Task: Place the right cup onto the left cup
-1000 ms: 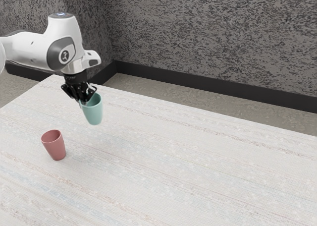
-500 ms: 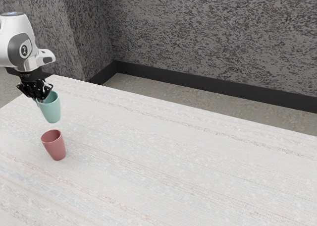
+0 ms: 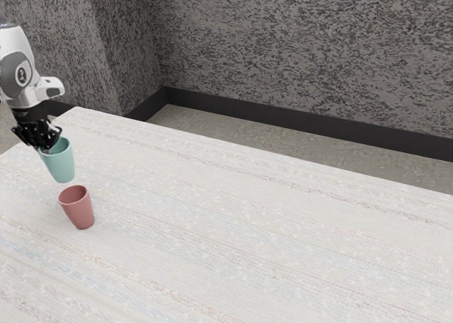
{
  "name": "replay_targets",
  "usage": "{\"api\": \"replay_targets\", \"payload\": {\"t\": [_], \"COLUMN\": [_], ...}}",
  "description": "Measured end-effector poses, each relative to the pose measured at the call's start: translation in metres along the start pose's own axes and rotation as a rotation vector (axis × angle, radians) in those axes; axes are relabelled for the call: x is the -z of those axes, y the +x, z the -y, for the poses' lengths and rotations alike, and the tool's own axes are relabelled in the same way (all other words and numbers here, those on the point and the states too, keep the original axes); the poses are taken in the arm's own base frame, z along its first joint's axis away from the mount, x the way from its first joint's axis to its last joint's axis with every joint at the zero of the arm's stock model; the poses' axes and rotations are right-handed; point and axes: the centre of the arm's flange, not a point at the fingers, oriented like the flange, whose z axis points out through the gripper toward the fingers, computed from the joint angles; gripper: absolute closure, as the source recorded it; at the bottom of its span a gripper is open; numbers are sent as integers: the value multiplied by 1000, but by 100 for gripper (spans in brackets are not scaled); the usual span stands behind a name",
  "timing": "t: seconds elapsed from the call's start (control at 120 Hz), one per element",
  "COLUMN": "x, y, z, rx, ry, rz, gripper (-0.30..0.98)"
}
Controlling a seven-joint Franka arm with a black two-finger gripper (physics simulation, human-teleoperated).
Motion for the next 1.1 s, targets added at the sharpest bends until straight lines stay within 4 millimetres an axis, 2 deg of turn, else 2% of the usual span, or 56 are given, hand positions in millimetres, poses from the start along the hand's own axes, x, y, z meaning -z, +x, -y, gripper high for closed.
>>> {"api": "replay_targets", "payload": {"t": [0.167,0.333,0.45,0.617,1.1], "x": [-17,-19,-19,-28,-44], "y": [-1,-3,-3,-2,-3], "z": [-9,4,5,-5,-14], "rx": [-35,-34,-44,-72,-94], "ry": [-4,-3,-1,0,-3], "rz": [20,16,15,21,21], "gripper": [78,78,78,78,78]}}
